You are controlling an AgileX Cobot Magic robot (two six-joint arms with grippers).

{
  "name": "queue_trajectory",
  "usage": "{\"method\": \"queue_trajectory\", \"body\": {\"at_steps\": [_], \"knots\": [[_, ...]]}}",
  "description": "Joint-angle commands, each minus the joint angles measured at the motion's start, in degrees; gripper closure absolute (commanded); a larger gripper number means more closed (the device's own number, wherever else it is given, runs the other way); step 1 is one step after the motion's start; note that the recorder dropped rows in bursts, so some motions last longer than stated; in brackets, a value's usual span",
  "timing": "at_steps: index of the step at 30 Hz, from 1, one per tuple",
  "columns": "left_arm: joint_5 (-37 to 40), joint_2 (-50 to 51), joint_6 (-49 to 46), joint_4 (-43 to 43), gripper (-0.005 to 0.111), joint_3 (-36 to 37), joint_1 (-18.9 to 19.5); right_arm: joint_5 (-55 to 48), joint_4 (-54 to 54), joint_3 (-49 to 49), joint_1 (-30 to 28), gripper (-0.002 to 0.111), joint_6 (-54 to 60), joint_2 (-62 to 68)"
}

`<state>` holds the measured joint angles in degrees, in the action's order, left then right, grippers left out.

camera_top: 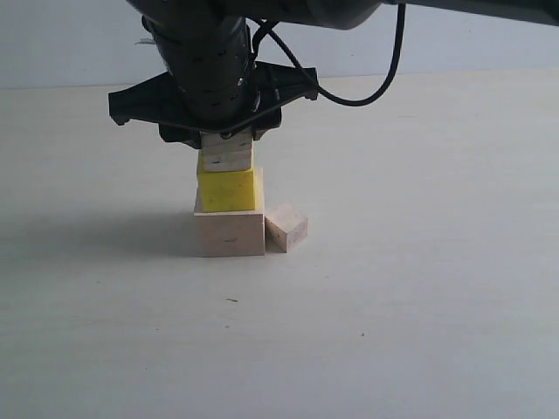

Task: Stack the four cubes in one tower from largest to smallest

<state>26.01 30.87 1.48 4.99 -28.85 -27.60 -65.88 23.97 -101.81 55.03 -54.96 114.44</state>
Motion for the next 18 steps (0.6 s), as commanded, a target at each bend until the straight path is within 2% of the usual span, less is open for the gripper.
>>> {"method": "queue_trajectory", "body": {"at_steps": [1, 18], "knots": [[-0.49, -0.94, 0.45, -0.58, 0.107, 0.19, 0.19, -0.17, 0.18, -0.13, 0.21, 0.108, -0.62, 0.37], [-0.49, -1.15, 0.45, -0.58, 0.107, 0.19, 0.19, -0.04, 0.18, -0.13, 0.21, 0.107, -0.62, 0.37]]}}
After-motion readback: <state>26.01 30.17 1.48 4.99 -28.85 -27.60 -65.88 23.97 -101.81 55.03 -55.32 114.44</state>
